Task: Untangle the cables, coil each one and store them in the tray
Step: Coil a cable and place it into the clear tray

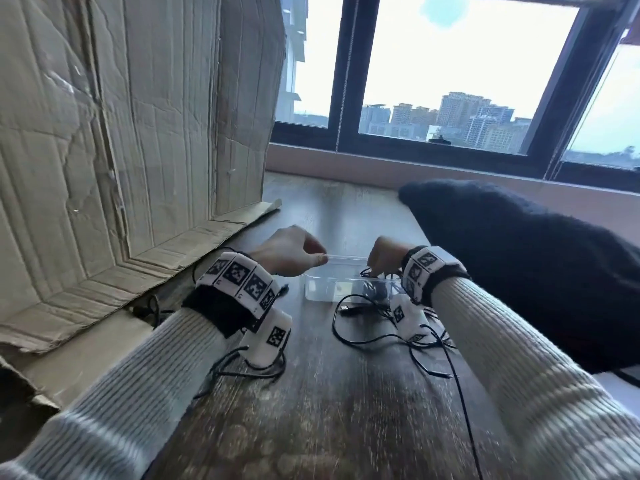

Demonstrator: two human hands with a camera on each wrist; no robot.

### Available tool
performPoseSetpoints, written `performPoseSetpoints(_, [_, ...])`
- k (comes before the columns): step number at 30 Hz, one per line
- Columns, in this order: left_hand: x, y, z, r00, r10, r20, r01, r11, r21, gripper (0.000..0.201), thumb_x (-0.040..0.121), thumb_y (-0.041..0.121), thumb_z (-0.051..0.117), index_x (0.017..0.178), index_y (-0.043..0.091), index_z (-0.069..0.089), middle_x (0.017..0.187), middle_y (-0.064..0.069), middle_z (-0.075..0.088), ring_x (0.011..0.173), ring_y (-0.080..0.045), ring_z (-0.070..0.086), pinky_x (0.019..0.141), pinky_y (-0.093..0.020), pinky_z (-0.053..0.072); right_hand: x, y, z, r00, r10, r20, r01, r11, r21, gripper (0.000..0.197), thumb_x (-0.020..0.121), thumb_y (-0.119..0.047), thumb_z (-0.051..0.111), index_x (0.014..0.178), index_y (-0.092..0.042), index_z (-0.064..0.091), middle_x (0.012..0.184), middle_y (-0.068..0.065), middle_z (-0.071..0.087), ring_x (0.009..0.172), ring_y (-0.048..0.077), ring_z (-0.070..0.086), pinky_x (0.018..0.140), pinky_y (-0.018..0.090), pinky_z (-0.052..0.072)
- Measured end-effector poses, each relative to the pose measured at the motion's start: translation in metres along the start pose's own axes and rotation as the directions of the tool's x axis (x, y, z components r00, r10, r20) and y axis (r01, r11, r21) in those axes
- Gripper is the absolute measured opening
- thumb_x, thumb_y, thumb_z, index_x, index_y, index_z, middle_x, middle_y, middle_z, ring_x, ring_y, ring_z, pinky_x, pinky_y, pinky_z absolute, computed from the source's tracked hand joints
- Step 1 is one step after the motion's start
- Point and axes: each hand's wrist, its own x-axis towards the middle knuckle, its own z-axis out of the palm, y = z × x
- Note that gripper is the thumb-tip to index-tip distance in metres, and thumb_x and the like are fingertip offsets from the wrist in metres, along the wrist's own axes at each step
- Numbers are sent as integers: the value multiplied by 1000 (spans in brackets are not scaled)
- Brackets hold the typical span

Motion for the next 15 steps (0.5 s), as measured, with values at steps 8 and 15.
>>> performPoseSetpoints(8, [-45, -8, 8, 995, 45, -85, -56, 989, -134, 27, 88, 37, 64, 113, 26, 70, 109, 10, 70, 96, -7, 62, 90, -24, 47, -19, -2, -5, 996, -86, 35, 83, 994, 67, 33, 92, -17, 55, 122, -8, 64, 100, 1, 55, 91, 16, 49, 92, 31, 44])
performPoseSetpoints(15, [-77, -16, 25, 997, 61, -40, -69, 969, -236, 24, 88, 38, 65, 110, 29, 70, 96, 13, 71, 90, -6, 67, 82, -26, 52, -94, 16, -13, 995, -58, 83, 56, 998, 33, 20, 91, -23, 57, 101, -10, 68, 87, 1, 61, 84, 20, 56, 72, 28, 50])
